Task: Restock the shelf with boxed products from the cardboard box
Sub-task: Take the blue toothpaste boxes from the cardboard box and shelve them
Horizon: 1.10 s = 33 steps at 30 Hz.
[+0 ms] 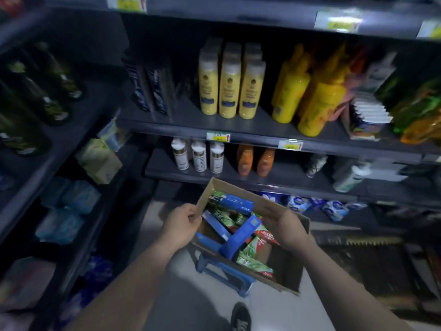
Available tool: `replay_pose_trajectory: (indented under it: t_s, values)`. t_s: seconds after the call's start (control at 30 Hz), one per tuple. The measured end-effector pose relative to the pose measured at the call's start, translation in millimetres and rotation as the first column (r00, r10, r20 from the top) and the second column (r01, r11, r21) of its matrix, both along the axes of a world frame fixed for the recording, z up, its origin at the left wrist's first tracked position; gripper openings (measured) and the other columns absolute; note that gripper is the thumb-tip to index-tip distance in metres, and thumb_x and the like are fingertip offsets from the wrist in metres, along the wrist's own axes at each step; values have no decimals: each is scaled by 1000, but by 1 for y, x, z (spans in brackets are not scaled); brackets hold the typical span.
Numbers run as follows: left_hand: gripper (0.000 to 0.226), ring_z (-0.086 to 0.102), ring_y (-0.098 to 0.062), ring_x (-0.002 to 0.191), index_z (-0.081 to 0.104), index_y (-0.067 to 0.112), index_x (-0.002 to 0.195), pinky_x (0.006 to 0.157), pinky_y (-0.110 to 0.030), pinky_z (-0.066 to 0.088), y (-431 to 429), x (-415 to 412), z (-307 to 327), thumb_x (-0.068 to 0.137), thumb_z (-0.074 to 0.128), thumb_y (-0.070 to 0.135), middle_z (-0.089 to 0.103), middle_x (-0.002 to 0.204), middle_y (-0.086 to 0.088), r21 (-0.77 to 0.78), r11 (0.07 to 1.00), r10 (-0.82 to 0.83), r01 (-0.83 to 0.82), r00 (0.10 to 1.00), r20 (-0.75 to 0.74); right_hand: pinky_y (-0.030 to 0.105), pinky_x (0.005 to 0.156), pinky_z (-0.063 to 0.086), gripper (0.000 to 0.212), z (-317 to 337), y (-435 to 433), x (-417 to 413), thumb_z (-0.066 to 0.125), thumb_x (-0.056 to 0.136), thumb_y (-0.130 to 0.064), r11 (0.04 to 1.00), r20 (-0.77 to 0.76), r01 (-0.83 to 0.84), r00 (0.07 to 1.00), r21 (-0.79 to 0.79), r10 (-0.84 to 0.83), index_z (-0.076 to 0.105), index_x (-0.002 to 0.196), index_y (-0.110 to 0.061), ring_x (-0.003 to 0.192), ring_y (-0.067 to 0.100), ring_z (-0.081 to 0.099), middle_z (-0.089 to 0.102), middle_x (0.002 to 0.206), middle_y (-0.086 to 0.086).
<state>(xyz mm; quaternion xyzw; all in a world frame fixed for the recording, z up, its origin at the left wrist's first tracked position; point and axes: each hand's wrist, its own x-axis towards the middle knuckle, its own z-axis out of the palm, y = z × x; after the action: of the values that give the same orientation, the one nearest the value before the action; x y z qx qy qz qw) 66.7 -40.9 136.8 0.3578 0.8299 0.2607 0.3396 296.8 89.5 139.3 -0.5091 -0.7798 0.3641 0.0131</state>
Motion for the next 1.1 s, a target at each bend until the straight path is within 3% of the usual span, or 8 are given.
replay_pose_trajectory:
  t_s: [0.27, 0.43, 0.63, 0.73, 0.77, 0.87, 1.03, 1.1]
  values:
    - [26, 63, -29, 103, 64, 0, 110, 90, -36, 48, 62, 32, -74, 88, 61, 13, 68, 110, -16, -151, 988, 14, -8, 999, 43, 28, 94, 42, 44, -74, 50, 17, 64, 90, -17, 994, 102, 4, 995, -109, 7, 56, 133, -13, 117, 26, 59, 62, 129, 8]
    - [18, 53, -17, 86, 64, 7, 106, 66, -23, 32, 84, 39, -128, 90, 60, 11, 66, 102, -15, -284, 955, -74, 87, 996, 56, 29, 86, 45, 48, -131, 69, 18, 60, 94, -18, 970, 118, 96, 990, -223, -70, 48, 140, -16, 109, 27, 62, 61, 129, 10]
    - [24, 58, -25, 109, 62, 4, 112, 86, -29, 45, 104, 32, -203, 90, 58, 14, 63, 118, -14, -406, 890, -171, 207, 977, 124, 24, 78, 42, 53, -205, 94, 5, 61, 94, -24, 945, 106, 173, 983, -276, -149, 43, 143, -18, 104, 23, 61, 56, 136, 7]
    - [26, 58, -27, 108, 63, 0, 112, 92, -36, 45, 110, 35, -234, 93, 53, 16, 63, 115, -15, -444, 859, -208, 256, 966, 155, 27, 66, 46, 46, -241, 102, -6, 60, 93, -28, 937, 82, 188, 982, -296, -171, 49, 138, -21, 87, 25, 64, 64, 118, 11]
    - [27, 58, -27, 108, 63, 1, 112, 89, -35, 45, 111, 36, -244, 94, 53, 17, 64, 114, -13, -448, 857, -203, 254, 966, 159, 28, 66, 47, 44, -252, 104, -10, 59, 94, -29, 942, 68, 168, 986, -291, -155, 50, 136, -22, 85, 25, 63, 64, 118, 12]
    - [27, 58, -26, 107, 61, 2, 114, 84, -31, 42, 112, 38, -268, 97, 47, 18, 62, 112, -13, -483, 839, -186, 253, 966, 182, 30, 89, 45, 47, -282, 106, -17, 54, 96, -34, 941, 66, 122, 992, -316, -106, 46, 141, -21, 114, 28, 57, 56, 132, 10]
    - [30, 54, -26, 112, 58, 4, 121, 90, -33, 42, 109, 33, -286, 100, 43, 18, 59, 122, -14, -522, 827, -132, 211, 974, 185, 39, 90, 49, 43, -300, 110, -10, 72, 86, -21, 781, -135, 260, 906, -568, -400, 59, 126, -10, 97, 14, 57, 60, 111, 1]
    - [31, 54, -27, 112, 58, 3, 121, 87, -32, 41, 107, 32, -288, 101, 41, 19, 58, 123, -15, -538, 826, -78, 168, 979, 186, 28, 77, 53, 31, -294, 110, 0, 68, 87, -8, 713, -187, 266, 853, -648, -488, 60, 117, -3, 82, 9, 61, 66, 97, 1]
